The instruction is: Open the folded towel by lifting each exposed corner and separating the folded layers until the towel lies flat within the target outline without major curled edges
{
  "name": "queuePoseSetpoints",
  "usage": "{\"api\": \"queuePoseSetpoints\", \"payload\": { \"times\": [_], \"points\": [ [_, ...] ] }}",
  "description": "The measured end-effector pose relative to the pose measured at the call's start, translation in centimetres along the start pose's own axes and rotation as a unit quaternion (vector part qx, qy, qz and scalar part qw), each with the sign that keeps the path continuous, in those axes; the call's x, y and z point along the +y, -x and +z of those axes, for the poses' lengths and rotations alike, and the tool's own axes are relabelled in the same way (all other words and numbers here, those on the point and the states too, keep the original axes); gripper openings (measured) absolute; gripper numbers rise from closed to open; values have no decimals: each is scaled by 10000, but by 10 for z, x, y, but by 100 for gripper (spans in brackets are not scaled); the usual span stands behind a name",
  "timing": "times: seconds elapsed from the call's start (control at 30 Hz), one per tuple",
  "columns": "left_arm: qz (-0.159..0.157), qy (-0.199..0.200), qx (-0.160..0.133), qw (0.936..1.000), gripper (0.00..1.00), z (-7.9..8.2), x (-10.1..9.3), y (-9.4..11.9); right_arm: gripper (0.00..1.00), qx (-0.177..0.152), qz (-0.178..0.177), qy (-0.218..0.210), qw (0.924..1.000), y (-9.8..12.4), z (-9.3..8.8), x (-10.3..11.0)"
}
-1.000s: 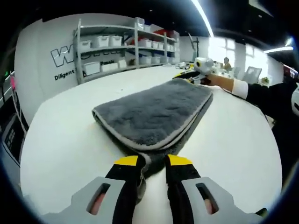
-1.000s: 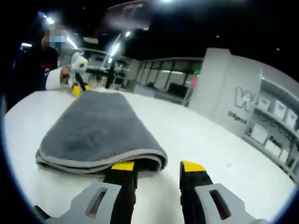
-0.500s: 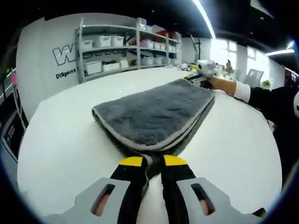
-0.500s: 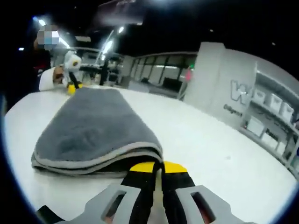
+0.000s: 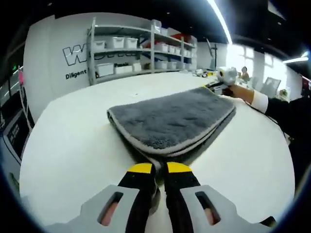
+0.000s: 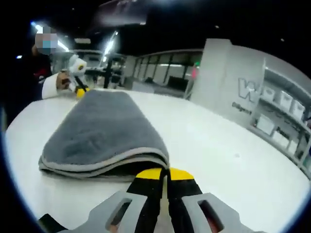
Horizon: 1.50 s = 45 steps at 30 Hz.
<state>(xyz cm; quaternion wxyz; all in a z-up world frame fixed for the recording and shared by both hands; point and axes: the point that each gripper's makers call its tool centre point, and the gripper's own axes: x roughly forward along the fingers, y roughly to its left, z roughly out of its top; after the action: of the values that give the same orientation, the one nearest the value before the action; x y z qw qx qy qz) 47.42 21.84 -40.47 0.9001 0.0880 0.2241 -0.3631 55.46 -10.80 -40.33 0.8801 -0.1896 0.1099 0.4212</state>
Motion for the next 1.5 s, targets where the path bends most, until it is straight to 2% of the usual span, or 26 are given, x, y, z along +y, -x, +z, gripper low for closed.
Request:
{"api": "queuePoseSetpoints", "payload": {
  "times": [0.13, 0.37, 0.5, 0.6, 0.67, 0.83, 1.0, 1.1, 1.3, 1.5],
  "points": [
    [110, -28, 4, 9999, 7, 1, 8, -3, 0, 123, 37, -36, 9999, 7, -2, 7],
    [332, 357, -125, 9987, 8, 4, 24, -5, 0, 291, 323, -136, 9990, 20, -4, 19],
    [451, 351, -243, 9981, 8, 9, 32, -9, 0, 323, 427, -189, 9984, 28, -5, 29],
    [464, 497, -231, 9974, 8, 11, 36, -12, 0, 355, 436, -252, 9981, 32, -4, 36],
    [576, 379, -295, 9972, 8, 14, 39, -12, 0, 387, 419, -330, 9978, 34, -4, 40],
    [670, 355, -309, 9966, 8, 17, 45, -16, 0, 423, 416, -196, 9980, 43, -4, 52],
    [685, 441, -288, 9963, 8, 16, 46, -18, 0, 453, 462, -64, 9979, 50, -4, 63],
    [693, 318, -250, 9968, 8, 18, 44, -18, 0, 461, 477, -39, 9978, 53, -4, 67],
    [698, 181, -296, 9970, 8, 21, 48, -23, 0, 472, 609, 19, 9970, 59, -3, 78],
    [848, 7, -242, 9961, 8, 25, 54, -29, 0, 450, 847, 9, 9954, 61, -2, 88]
  ]
}}
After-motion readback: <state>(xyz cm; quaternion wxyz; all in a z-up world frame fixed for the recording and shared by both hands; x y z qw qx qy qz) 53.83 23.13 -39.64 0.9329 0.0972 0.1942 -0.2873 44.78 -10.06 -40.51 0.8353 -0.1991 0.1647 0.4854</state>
